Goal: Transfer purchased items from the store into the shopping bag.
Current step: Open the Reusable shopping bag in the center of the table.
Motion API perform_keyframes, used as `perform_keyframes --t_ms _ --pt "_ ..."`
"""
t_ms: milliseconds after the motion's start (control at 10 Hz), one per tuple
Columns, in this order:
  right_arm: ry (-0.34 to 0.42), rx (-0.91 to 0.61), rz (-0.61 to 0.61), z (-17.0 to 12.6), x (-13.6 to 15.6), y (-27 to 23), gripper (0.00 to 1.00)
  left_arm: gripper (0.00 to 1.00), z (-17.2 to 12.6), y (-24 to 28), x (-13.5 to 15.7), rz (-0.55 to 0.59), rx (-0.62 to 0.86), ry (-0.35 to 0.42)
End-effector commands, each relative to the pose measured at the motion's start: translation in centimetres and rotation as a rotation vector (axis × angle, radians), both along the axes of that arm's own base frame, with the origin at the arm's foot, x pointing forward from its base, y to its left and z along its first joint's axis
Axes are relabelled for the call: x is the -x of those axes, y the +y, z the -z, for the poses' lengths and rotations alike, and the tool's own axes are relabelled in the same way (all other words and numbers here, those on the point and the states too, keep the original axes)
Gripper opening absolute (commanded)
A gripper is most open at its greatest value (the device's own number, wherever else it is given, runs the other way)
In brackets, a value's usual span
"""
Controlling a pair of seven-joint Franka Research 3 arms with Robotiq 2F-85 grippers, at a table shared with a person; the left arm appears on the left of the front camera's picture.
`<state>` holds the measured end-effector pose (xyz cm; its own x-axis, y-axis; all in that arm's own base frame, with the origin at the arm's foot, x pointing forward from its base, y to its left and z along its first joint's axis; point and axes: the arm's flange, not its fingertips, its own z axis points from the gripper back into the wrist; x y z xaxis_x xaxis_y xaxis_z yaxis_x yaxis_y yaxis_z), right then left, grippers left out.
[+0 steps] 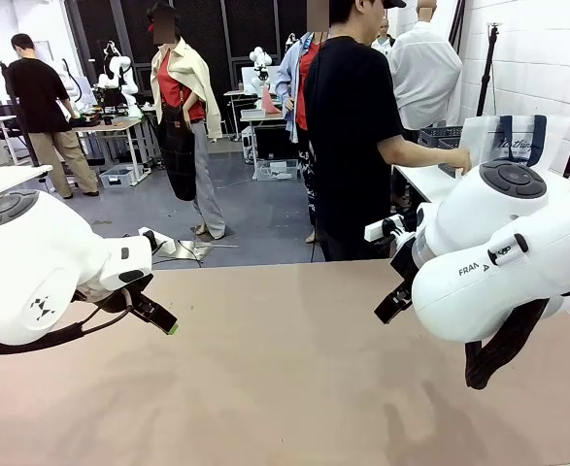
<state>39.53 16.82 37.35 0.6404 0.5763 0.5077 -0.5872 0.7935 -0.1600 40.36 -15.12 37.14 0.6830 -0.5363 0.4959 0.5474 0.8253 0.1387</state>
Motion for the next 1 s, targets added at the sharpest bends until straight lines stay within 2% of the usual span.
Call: perform_keyframes --t_ms 0,900 --pt "0.000 0.000 0.000 0.00 0.00 -0.01 1.00 1.00 0.00 0.04 -0.01 -0.001 0.000 0.000" --pt "0.000 0.000 0.000 0.00 0.00 -0.01 1.00 1.00 0.00 0.04 -0.01 -0.001 0.000 0.000"
